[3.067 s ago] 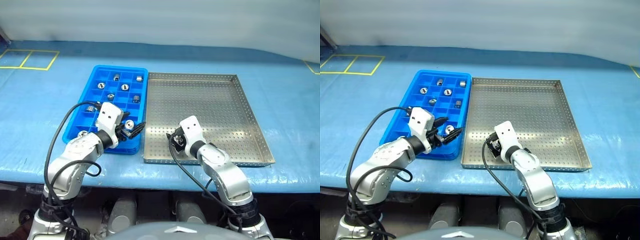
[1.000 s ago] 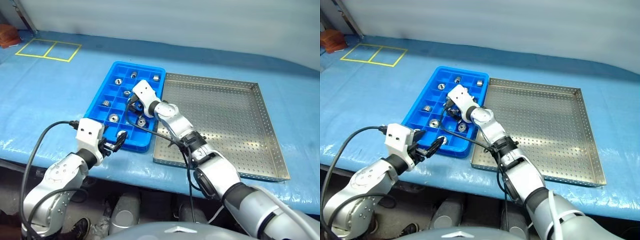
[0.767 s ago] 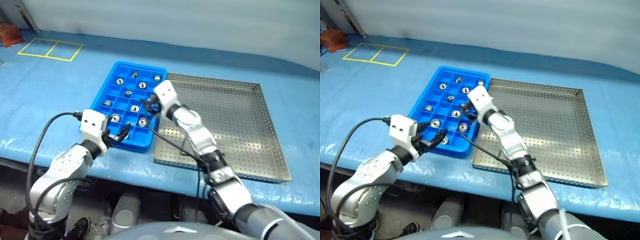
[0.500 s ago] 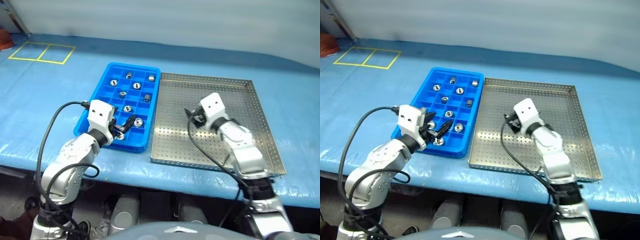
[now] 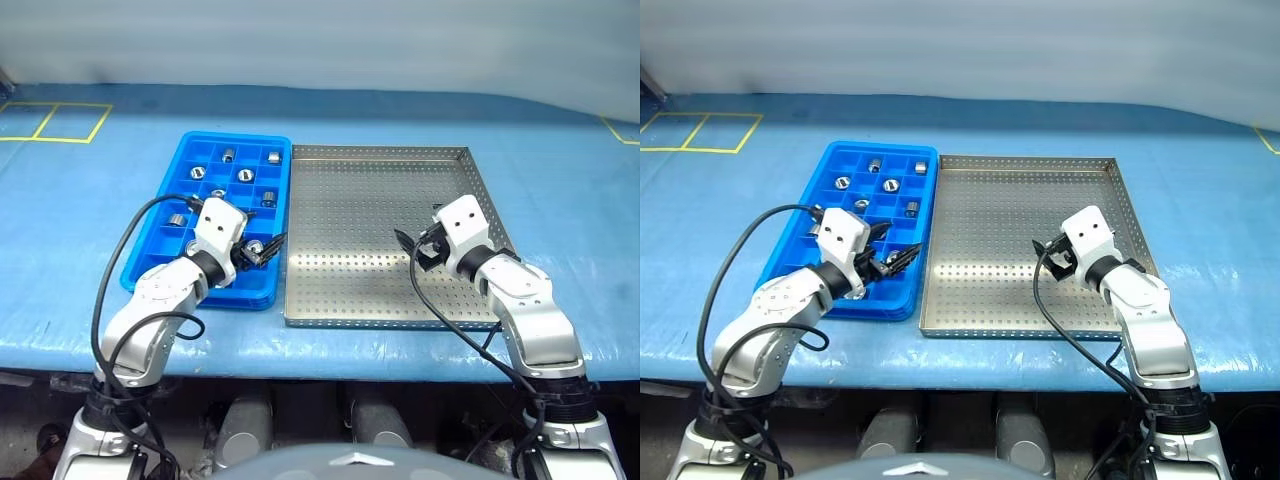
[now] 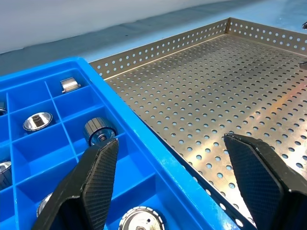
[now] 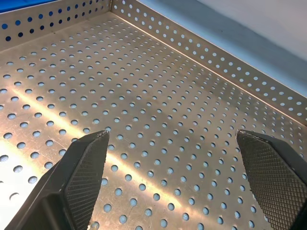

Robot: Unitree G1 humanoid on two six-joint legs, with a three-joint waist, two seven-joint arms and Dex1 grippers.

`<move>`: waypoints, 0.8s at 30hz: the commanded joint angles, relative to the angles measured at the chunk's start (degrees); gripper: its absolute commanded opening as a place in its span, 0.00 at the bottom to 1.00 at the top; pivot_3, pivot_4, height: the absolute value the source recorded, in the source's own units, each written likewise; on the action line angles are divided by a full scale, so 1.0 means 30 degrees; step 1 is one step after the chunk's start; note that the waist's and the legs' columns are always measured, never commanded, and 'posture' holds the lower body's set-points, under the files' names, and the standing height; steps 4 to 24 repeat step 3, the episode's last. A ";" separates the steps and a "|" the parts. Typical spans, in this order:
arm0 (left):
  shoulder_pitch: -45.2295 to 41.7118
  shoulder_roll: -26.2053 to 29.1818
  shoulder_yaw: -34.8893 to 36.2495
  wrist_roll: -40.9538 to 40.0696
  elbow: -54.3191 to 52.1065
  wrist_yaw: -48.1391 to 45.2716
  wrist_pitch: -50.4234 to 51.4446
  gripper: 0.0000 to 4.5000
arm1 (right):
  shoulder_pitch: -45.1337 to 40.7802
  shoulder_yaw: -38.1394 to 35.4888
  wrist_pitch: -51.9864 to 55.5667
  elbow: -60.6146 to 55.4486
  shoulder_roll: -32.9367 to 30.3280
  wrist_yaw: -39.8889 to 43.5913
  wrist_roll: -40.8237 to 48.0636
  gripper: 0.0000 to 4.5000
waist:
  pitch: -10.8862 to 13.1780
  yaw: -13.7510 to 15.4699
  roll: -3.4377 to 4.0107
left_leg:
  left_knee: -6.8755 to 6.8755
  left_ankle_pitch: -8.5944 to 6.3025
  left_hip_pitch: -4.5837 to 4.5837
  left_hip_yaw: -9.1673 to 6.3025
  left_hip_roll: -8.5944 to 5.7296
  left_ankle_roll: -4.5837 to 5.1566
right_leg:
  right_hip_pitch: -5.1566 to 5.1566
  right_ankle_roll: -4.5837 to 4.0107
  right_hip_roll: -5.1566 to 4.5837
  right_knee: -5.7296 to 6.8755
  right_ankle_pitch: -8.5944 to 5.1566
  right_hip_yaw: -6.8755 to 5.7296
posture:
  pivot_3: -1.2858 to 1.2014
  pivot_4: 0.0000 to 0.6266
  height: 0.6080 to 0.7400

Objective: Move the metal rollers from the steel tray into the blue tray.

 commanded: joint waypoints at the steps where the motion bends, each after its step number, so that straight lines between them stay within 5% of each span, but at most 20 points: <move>1: -0.0147 -0.0246 0.0328 0.0152 -0.0322 0.0142 -0.0623 0.86 | -0.0225 -0.0110 -0.0311 -0.0478 -0.0115 -0.0213 -0.0004 0.99 | 0.0000 0.0020 0.0000 | 0.0004 0.0000 -0.0001 0.0000 -0.0001 0.0000 | 0.0002 0.0002 0.0000 0.0000 0.0001 0.0001 | 0.56 0.24 1.00; 24: -0.0239 -0.0371 0.0350 0.0157 -0.0263 0.0222 -0.0646 0.86 | -0.0236 -0.0011 -0.0291 -0.0558 -0.0102 -0.0259 -0.0016 0.99 | 0.0000 0.0027 0.0000 | 0.0013 0.0000 -0.0004 -0.0001 -0.0004 0.0000 | 0.0005 0.0007 -0.0002 -0.0001 0.0004 0.0003 | 0.55 0.24 1.00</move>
